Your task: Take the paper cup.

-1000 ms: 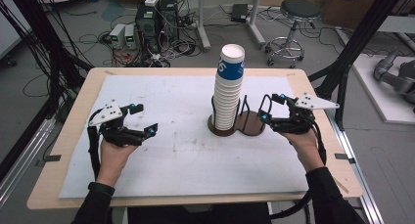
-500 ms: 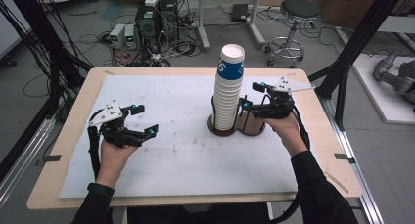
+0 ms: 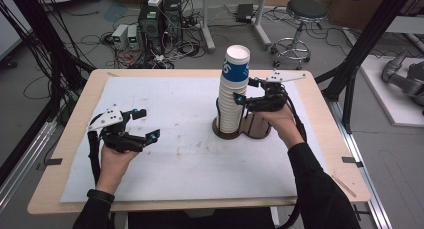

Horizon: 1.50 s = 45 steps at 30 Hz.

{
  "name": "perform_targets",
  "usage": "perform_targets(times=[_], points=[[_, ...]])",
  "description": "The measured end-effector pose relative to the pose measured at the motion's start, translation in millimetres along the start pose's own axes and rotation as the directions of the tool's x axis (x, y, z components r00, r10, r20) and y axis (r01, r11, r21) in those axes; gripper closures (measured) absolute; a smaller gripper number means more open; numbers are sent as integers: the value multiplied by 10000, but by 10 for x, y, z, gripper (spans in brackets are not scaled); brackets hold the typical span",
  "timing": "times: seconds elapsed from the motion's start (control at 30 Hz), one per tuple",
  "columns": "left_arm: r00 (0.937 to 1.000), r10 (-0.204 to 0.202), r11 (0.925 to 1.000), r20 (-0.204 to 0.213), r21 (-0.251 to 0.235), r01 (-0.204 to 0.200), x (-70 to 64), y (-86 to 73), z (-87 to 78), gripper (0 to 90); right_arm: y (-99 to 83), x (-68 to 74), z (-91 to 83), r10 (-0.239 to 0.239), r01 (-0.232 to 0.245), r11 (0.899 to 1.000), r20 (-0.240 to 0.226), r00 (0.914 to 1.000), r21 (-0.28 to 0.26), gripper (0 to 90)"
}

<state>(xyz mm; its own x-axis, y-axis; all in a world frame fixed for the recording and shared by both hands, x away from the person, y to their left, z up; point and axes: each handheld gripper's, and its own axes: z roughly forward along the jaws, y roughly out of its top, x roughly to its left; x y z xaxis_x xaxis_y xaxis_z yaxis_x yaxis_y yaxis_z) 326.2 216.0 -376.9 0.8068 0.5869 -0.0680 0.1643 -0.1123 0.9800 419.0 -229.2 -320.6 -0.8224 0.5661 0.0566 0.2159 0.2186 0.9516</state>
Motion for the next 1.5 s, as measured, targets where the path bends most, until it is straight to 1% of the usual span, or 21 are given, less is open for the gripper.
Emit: perform_targets(times=[0.07, 0.1, 0.17, 0.2, 0.33, 0.47, 0.57, 0.63, 0.73, 0.87, 0.93, 1.0, 1.03, 1.13, 1.17, 1.23, 1.33, 1.37, 1.43, 1.47, 1.5], points=[[10000, 0, 10000, 19, 13, 0, -4, -2, 3, 74, 16, 0, 35, 8, -8, 10000, -88, 10000, 6, 154], [10000, 5, 10000, 25, 16, -5, -5, -2, 5, 74, 41, -2, 76, 18, -15, 9999, -161, 9999, 166, 141], [10000, 7, 10000, 66, 5, -7, -9, -1, 12, 74, 52, -3, 89, 62, -59, 9998, -162, 9999, 203, 141], [10000, 9, 10000, 55, 18, -9, -15, 4, 21, 74, 67, -10, 109, -45, 48, 9998, -179, 9998, 201, 137], [9999, -23, 10000, 156, -14, 24, -27, 15, 48, 74, 62, -19, 124, 65, -60, 9997, -219, 9997, 229, 134], [9996, 8, 10000, 278, -48, -6, -52, 62, 97, 74, 63, -6, 126, -44, 48, 9995, -105, 9999, 326, 135], [9988, -96, 9998, 476, -150, 103, -77, 122, 136, 74, 64, -4, 127, -72, 75, 9995, -83, 9999, 323, 136], [9982, -45, 9999, 598, -92, 51, -100, 188, 174, 74, 61, -3, 128, -103, 105, 9995, -77, 9999, 297, 139], [9974, -76, 9998, 720, -174, 89, -125, 294, 247, 74, 51, -3, 124, -121, 122, 9997, -43, 9999, 234, 140], [9961, 63, 9999, 877, -164, -49, -159, 460, 365, 74, 50, 9, 116, -150, 151, 9995, -29, 9999, 260, 140], [9946, 145, 9996, 1029, -245, -121, -172, 544, 425, 74, 51, 12, 113, -124, 124, 9995, -16, 9999, 296, 141], [9939, 85, 9994, 1100, -332, -49, -171, 626, 496, 74, 51, 12, 112, -133, 134, 9995, -15, 9999, 296, 141], [9930, 105, 9995, 1179, -296, -71, -168, 670, 534, 74, 52, 12, 113, -162, 162, 9995, 2, 9999, 281, 141], [9930, 290, 9995, 1143, -175, -272, -169, 804, 656, 74, 55, 22, 109, -201, 200, 9993, 36, 9998, 316, 142], [9924, 268, 9996, 1204, -166, -250, -167, 836, 687, 74, 57, 22, 106, -205, 204, 9992, 46, 9998, 331, 142], [9910, 220, 9993, 1324, -315, -180, -161, 927, 777, 74, 57, 22, 104, -229, 228, 9992, 53, 9997, 324, 143], [9903, 167, 9993, 1379, -366, -118, -159, 1054, 894, 74, 60, 32, 98, -274, 270, 9990, 93, 9996, 367, 143], [9897, 125, 9994, 1428, -328, -79, -161, 1101, 938, 74, 60, 32, 98, -274, 270, 9990, 93, 9996, 367, 143], [9882, 176, 9996, 1524, -265, -137, -170, 1185, 1016, 74, 61, 39, 97, -241, 235, 9990, 139, 9996, 392, 144], [9855, 258, 9995, 1679, -237, -221, -179, 1244, 1068, 74, 62, 41, 97, -228, 222, 9990, 160, 9996, 397, 144], [9826, 256, 9993, 1839, -297, -205, -193, 1287, 1108, 79, 63, 41, 101, -278, 272, 9990, 169, 9995, 353, 145]])
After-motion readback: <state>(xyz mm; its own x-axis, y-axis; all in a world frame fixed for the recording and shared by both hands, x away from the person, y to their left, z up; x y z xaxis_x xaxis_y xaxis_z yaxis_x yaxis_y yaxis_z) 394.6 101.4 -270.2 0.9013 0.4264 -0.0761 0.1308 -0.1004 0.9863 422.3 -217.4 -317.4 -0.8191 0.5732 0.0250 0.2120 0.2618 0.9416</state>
